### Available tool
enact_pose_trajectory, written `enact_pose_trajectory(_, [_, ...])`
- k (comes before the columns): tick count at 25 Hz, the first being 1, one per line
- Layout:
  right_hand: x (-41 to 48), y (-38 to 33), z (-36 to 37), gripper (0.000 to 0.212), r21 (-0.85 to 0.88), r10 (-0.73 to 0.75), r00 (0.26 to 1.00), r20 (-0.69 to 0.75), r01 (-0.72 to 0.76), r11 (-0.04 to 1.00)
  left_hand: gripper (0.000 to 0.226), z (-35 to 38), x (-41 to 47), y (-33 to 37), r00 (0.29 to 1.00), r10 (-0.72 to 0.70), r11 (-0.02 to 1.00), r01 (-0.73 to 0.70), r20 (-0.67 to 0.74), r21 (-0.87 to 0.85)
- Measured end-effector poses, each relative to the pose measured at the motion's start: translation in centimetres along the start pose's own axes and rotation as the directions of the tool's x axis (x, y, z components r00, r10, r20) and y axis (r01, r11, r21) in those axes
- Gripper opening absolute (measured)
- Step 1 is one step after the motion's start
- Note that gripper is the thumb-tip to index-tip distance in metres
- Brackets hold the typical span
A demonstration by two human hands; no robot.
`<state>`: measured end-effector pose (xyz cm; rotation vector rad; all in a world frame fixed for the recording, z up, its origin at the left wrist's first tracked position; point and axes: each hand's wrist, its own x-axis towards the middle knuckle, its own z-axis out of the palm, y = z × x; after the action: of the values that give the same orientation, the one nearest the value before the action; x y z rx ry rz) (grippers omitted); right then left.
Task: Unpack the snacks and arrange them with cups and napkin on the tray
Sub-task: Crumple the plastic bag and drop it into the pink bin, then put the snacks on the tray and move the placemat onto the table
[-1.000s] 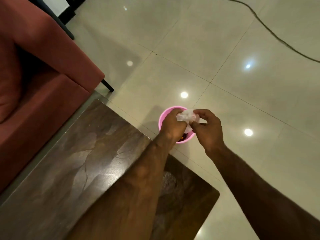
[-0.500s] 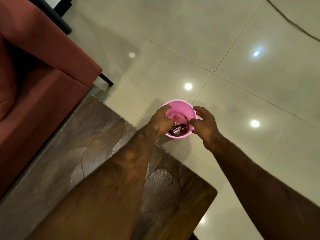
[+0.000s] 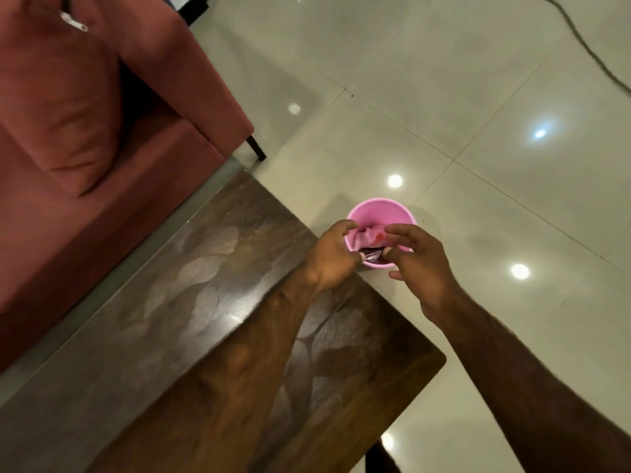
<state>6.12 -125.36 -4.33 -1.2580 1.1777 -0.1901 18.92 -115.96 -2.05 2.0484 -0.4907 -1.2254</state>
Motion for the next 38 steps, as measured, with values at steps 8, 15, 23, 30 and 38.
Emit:
enact_pose_trajectory(8, [-10.4, -0.3, 11.0, 0.033, -0.13, -0.015, 0.968, 0.249, 0.049, 0.99, 0.059, -9.3, -13.8, -9.6, 0.976, -0.073, 0.989, 0.045, -0.204, -0.138])
enact_pose_trajectory(15, [-21.5, 1.5, 23.4, 0.031, -0.312, -0.029, 0.869, 0.494, 0.208, 0.927, 0.053, -16.0, -27.6, -20.9, 0.903, -0.178, 0.944, 0.045, -0.392, -0.326])
enact_pose_trajectory(23, [-37.9, 9.2, 37.8, 0.03, -0.405, -0.002, 0.689, 0.725, 0.429, 0.807, 0.047, -20.7, -45.0, -36.2, 0.756, -0.327, 0.872, 0.009, -0.568, -0.49])
enact_pose_trajectory(30, [-50.2, 14.7, 46.0, 0.029, -0.456, 0.137, 0.532, 0.836, 0.533, 0.713, 0.046, -22.0, -57.2, -46.2, 0.612, -0.49, 0.797, 0.026, -0.621, -0.603])
enact_pose_trajectory(38, [-53.2, 18.9, 49.8, 0.033, -0.483, 0.279, 0.408, 0.87, 0.585, 0.651, 0.037, -19.5, -62.4, -51.0, 0.497, -0.64, 0.69, 0.037, -0.586, -0.723])
